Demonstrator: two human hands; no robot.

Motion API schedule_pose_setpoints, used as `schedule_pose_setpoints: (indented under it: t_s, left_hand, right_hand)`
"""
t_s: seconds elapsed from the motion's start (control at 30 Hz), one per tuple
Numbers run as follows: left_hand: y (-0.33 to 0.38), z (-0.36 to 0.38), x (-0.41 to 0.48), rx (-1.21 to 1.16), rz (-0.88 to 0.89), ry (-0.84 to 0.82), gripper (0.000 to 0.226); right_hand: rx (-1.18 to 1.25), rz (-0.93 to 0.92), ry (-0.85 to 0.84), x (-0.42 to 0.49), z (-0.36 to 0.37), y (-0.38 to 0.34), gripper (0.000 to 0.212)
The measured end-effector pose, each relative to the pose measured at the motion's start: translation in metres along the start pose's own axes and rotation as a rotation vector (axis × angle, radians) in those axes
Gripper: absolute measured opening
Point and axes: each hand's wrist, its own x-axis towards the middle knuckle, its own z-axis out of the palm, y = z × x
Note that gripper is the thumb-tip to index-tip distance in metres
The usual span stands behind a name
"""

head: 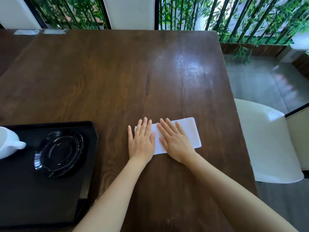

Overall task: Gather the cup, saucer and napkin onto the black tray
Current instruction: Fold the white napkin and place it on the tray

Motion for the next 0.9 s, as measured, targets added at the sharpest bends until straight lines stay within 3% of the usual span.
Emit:
schedule_pose_setpoints:
  t_s: [0.5, 0.57, 0.7, 0.77, 0.83, 0.9]
  left_hand:
    - [-0.008, -0.001, 0.002, 0.020, 0.064, -0.016, 0.062]
    - [-0.007, -0.003, 0.002, 0.026, 0.062, -0.029, 0.062]
    - [-0.010, -0.012, 0.004, -0.114, 0.069, -0.102, 0.061]
    - [-0.012, -0.024, -0.001, -0.401, -0.050, 0.023, 0.063]
    - [-0.012, -0.036, -0.010, -0.681, -0.345, 0.233, 0.060]
    - [-0.011, -0.046, -0.014, -0.851, -0.612, 0.195, 0.059]
  right_hand:
    - [-0.165, 0.265, 0.069, -0.020, -0.005, 0.032, 0.063]
    - [-0.068, 0.230, 0.057, -0.020, -0.010, 0.035, 0.057]
    - [0.585, 0.249, 0.182, -0.026, -0.035, 0.040, 0.053]
    - [0.586, 0.303, 0.235, -0.032, -0.043, 0.039, 0.057]
    - [0.519, 0.396, 0.305, -0.034, -0.047, 0.036, 0.057]
    - [0.459, 0.544, 0.318, -0.033, -0.052, 0.032, 0.055]
